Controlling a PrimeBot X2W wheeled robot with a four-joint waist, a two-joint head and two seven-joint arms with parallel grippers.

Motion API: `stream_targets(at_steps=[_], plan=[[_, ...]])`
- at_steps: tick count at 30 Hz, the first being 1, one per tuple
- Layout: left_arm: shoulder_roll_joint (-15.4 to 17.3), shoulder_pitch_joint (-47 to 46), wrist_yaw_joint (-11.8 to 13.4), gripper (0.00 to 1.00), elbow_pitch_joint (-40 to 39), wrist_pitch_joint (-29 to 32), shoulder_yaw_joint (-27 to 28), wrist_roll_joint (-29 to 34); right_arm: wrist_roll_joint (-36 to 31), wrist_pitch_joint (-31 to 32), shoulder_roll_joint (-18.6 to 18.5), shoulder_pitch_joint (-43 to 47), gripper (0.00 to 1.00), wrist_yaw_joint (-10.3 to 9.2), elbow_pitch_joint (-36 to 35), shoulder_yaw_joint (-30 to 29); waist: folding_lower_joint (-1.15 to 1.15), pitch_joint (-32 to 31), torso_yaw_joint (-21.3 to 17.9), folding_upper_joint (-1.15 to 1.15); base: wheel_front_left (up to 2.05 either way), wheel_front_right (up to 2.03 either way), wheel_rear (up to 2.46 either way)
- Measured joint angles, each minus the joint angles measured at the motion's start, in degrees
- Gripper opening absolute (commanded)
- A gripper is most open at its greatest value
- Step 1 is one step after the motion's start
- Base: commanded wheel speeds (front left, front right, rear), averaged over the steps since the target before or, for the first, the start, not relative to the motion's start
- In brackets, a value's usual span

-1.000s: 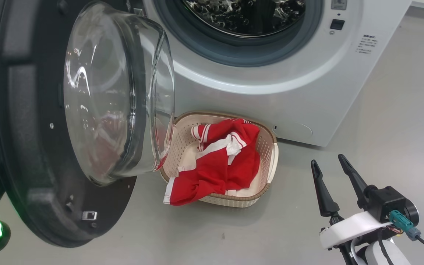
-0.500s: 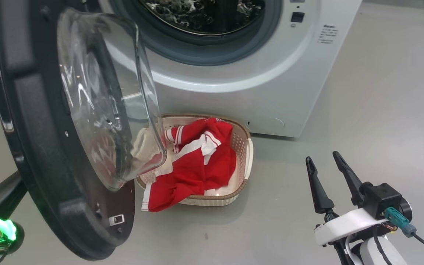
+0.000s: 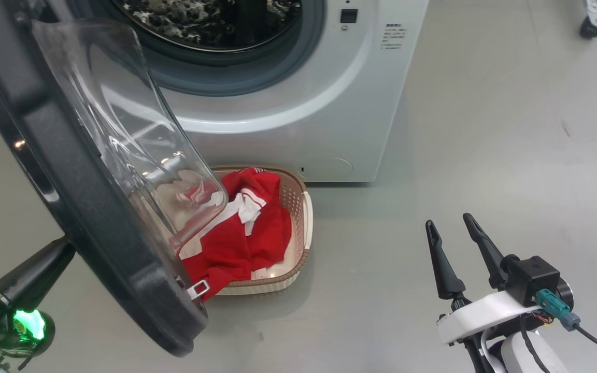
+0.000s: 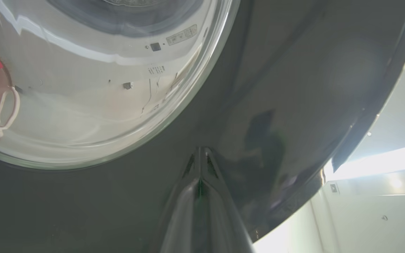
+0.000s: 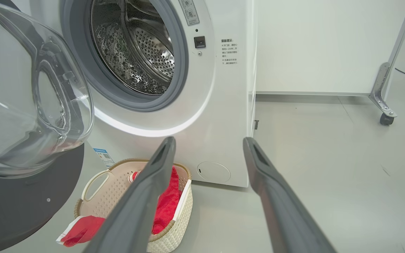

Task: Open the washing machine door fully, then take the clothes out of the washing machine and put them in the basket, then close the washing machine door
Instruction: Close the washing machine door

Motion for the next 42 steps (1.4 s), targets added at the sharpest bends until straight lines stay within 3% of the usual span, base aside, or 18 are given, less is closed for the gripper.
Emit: stream_targets(at_steps=[19,42], plan=[[-0.67,-0.52,2.23,0.00,-2.43,-1.09,-2.22,2.50,0.41,-0.07,0.30,-1.89,1.00,0.01,0.12,0.14,0.00,2.53,-7.91,0.00,0.00,0.00,0.00],[-1.69,-11.86,5.00,0.00,-1.91,-3.12,-5.12,3.49,1.34,-0.24,0.73,-6.31,1.00,0.07,-2.36,-0.05,0.00,10.05,-13.28,0.00,0.00,0.00,0.00]])
